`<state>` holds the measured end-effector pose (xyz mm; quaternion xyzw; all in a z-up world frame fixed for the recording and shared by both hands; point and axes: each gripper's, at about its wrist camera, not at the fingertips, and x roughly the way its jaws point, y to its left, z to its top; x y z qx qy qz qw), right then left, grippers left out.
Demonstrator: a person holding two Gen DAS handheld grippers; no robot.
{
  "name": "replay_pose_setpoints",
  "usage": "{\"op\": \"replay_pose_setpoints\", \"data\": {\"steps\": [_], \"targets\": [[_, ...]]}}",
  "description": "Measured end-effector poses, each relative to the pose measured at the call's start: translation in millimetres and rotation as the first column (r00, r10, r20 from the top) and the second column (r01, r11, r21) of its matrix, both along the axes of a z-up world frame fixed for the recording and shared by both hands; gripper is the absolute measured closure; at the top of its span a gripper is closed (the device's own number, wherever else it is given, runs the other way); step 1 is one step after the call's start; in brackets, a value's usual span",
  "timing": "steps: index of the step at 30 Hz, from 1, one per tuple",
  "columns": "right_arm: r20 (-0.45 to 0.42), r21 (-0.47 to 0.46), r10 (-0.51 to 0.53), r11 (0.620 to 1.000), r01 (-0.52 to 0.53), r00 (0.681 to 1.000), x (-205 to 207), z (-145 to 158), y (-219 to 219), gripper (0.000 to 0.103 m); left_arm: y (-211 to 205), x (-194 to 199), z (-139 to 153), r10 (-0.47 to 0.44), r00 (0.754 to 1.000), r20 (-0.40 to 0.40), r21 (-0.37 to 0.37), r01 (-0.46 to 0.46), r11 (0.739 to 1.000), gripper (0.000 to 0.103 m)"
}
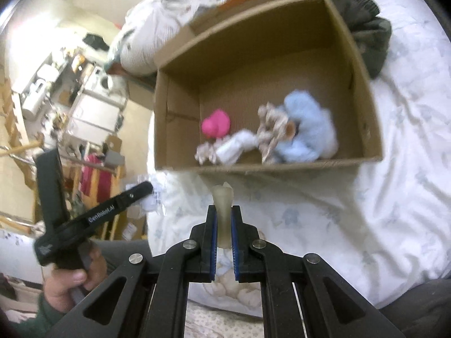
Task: Organize soft objects
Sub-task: 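Lower the plastic bag and tan tube into the box and open both tools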
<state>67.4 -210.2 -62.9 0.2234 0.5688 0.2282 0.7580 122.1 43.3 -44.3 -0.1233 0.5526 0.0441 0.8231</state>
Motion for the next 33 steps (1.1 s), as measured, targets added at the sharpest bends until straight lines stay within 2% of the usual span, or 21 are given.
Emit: {"op": "replay_pose_setpoints", "data": {"steps": [9,14,18,20,22,25,30,33], "targets": [[0.082,0.068,-0.046,0.997,0.040,0.996,36,24,-36,0.093,-8,9,34,-0.006,0.995,0.103,0.002,0.006,1.000,0.096],[0.151,0.094,-0.064,0.994,0.051,0.986,58,41,-45,0.093,-25,28,59,-0.068,0.983,0.173,0.040,0.062,0.997,0.096],[0.189,0.109,-0.078,0.992,0.058,0.979,69,40,-49,0.093,-42,48,73,-0.139,0.967,0.214,-0.022,0.147,0.989,0.096],[0.188,0.114,-0.083,0.991,0.063,0.979,71,33,-48,0.092,-53,56,77,-0.174,0.954,0.244,0.009,0.178,0.984,0.096],[0.159,0.096,-0.090,0.993,0.075,0.983,71,22,-47,0.092,-62,65,73,-0.203,0.943,0.264,0.052,0.196,0.979,0.096],[0.141,0.071,-0.077,0.995,0.068,0.987,73,14,-41,0.092,-64,73,54,-0.204,0.938,0.280,0.075,0.191,0.979,0.096],[0.145,0.010,-0.034,0.999,0.033,0.989,76,6,-28,0.092,-55,83,17,-0.142,0.969,0.202,0.059,0.133,0.989,0.096],[0.138,-0.003,-0.020,1.000,0.020,0.990,79,2,-22,0.092,-54,84,11,-0.141,0.971,0.192,0.113,0.121,0.986,0.096]]}}
